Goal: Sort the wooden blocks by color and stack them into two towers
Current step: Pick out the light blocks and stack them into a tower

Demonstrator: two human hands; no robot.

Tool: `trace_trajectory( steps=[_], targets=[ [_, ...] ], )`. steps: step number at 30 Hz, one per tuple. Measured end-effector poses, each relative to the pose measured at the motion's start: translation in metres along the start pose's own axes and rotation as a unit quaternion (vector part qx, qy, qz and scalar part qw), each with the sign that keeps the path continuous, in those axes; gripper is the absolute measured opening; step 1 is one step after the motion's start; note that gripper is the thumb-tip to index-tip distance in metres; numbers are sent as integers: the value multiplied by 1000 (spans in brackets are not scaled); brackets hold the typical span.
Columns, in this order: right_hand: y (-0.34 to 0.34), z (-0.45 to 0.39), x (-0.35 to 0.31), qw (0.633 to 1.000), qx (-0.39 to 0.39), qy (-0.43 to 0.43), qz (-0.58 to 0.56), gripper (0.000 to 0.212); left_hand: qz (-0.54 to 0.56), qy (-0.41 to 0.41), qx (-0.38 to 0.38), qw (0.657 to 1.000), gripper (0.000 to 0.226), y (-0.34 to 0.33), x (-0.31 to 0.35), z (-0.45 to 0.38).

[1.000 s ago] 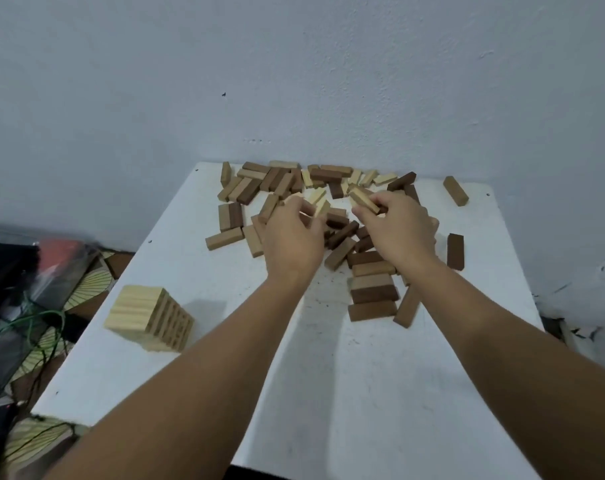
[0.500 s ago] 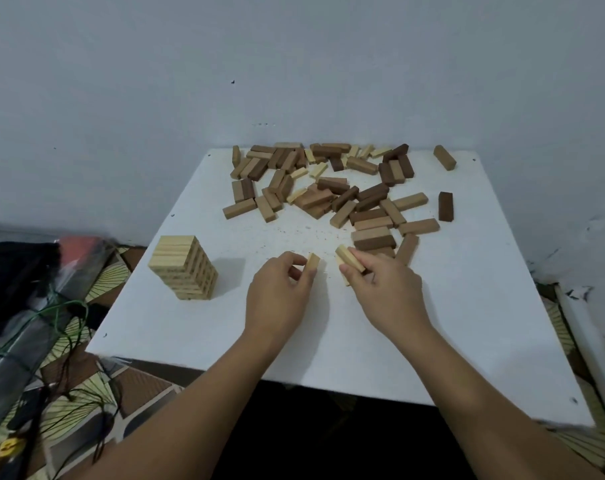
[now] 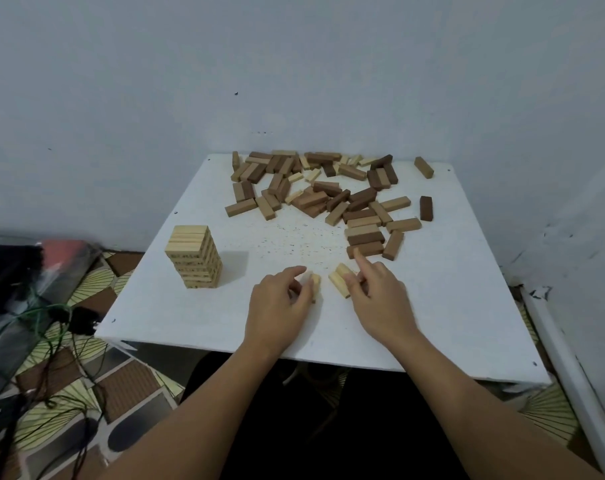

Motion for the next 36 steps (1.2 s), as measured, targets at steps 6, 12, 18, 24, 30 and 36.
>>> trace_trajectory(
  steps=[6,12,18,24,30,36],
  targets=[
    [3,3,7,997,73,-15,28,32,-28,-81,-28,996,17,-5,14,2],
    [1,5,4,997,62,3,36,25,-56,-99,-44,993,39,-17,8,5],
    [3,7,1,998,56,15,-5,16,-34,-90,-40,995,34,-18,2,2],
    [1,5,4,998,55,3,-16,12,-33,-94,-37,994,25,-19,0,2],
    [2,4,3,998,49,-6,25,30,-47,-67,-56,995,58,-19,0,5],
    [0,3,4,999,13,-24,32,36,-57,-44,-70,995,66,-18,1,1]
  ],
)
Point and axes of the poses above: each hand's wrist, its own z-axis away from the middle knuckle, its own y-axis out of the back of the hand, x = y × z, the point moved 8 cm from there along -z, towards the middle knuckle, and after that the axes turned 2 degrees about x, right-handed, at the moved point
